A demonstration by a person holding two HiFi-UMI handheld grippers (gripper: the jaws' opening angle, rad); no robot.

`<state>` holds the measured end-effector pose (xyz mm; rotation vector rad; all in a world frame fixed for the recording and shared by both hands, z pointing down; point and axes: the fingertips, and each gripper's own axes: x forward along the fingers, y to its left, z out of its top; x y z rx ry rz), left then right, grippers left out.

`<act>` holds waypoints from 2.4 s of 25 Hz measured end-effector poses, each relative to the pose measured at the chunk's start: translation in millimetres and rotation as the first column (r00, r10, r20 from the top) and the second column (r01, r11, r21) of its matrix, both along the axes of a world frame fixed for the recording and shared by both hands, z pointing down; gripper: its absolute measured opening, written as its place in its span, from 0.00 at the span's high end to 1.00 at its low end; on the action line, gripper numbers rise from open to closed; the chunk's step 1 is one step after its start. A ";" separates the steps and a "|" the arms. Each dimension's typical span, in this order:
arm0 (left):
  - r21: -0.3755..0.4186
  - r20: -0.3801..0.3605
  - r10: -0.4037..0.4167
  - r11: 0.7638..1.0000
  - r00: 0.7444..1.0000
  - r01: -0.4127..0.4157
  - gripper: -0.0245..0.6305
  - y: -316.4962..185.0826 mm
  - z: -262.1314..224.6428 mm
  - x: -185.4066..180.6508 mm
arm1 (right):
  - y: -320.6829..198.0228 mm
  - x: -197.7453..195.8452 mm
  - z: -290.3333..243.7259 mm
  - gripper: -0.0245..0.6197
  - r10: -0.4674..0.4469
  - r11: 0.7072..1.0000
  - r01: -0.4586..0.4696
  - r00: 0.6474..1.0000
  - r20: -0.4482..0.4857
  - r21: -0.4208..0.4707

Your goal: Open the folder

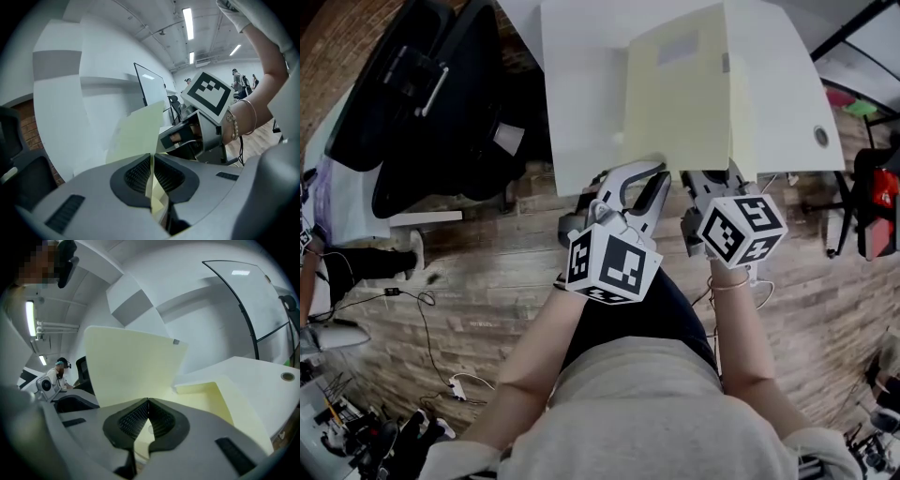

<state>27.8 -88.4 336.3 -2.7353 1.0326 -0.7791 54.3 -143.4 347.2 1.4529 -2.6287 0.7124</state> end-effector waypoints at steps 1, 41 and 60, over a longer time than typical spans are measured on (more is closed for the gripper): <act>0.001 -0.001 -0.001 1.000 1.000 0.001 0.90 1.2 0.1 -3.3 | -1.8 -3.7 -0.2 0.93 -0.005 1.000 0.005 1.000 -0.001 0.000; -0.233 -0.275 -0.188 0.964 0.943 0.124 0.91 3.4 24.2 -164.7 | -19.6 -167.6 14.7 0.93 -0.083 0.996 0.079 0.992 -0.091 -0.043; -0.417 -0.332 -0.348 0.888 0.877 0.194 0.91 -13.2 65.1 -215.6 | -0.2 -209.9 69.9 0.93 -0.187 0.969 0.157 0.971 -0.150 -0.192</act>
